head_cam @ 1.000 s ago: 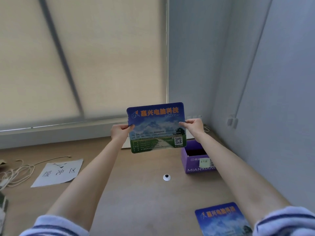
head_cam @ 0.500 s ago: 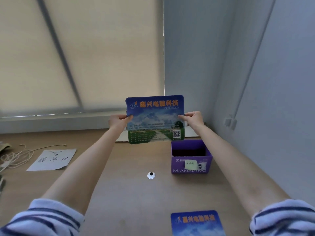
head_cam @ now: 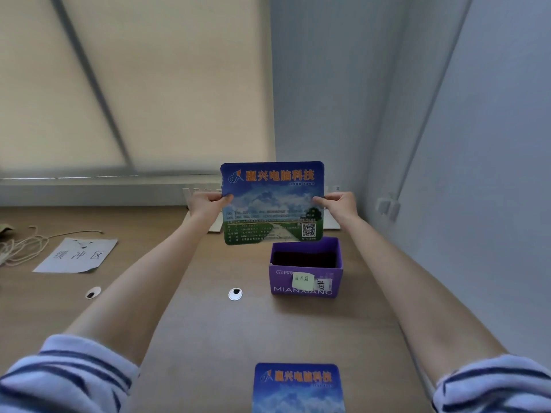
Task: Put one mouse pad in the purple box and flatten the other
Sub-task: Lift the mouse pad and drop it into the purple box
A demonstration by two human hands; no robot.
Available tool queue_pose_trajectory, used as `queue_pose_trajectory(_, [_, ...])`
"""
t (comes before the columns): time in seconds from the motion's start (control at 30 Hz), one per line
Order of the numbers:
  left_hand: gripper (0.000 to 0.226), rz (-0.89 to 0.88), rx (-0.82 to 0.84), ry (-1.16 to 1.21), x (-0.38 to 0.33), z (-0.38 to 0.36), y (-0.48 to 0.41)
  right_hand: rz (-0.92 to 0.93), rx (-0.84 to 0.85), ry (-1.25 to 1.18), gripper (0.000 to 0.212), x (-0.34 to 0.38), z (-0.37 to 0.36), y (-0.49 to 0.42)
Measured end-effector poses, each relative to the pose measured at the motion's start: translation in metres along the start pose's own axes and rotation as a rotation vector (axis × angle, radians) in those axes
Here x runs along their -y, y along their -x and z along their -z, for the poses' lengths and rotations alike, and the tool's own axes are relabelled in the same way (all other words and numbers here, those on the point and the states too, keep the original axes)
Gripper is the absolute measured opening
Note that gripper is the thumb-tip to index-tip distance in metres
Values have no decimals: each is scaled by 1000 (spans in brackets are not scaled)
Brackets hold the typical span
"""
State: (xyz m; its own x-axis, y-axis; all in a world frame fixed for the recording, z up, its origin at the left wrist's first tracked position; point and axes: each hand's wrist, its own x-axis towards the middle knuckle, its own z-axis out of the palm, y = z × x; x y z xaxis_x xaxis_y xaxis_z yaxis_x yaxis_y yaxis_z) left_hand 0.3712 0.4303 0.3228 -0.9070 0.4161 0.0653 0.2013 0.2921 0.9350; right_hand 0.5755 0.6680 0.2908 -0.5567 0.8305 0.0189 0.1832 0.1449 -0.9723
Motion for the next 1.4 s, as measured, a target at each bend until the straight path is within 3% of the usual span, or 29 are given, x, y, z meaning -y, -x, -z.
queue_pose_trajectory(0.8, [34,157,95,-109,44,-149,-58,-114,-20,181,16,-107,40,-93])
queue_pose_trajectory(0.97, [29,163,130,-162,57,-170,-70,-149,-34,184,15,-131,37,-107])
queue_pose_trajectory(1.1, [7,162,147,-219,71,-184,-78,-177,-43,190,15,-150,38,-117])
queue_pose_trajectory(1.4, [20,215,170,-243,106,-215,-95,-256,-78,145,26,-175,36,-124])
